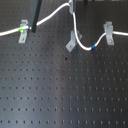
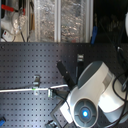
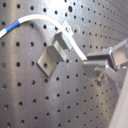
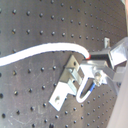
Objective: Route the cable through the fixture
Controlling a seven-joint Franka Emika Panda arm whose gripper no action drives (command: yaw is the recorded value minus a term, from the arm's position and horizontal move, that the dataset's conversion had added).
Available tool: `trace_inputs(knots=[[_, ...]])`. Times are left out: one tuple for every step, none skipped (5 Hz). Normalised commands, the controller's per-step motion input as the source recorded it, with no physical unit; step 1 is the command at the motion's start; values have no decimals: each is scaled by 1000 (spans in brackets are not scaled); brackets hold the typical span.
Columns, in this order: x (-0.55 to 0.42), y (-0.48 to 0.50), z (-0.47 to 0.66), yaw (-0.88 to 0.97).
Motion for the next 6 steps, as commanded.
trace_inputs(knots=[[-140,-255,134,-274],[-73,-69,92,0],[-190,97,30,186],[-185,148,139,126],[-158,124,557,-323],[-72,83,593,-400]])
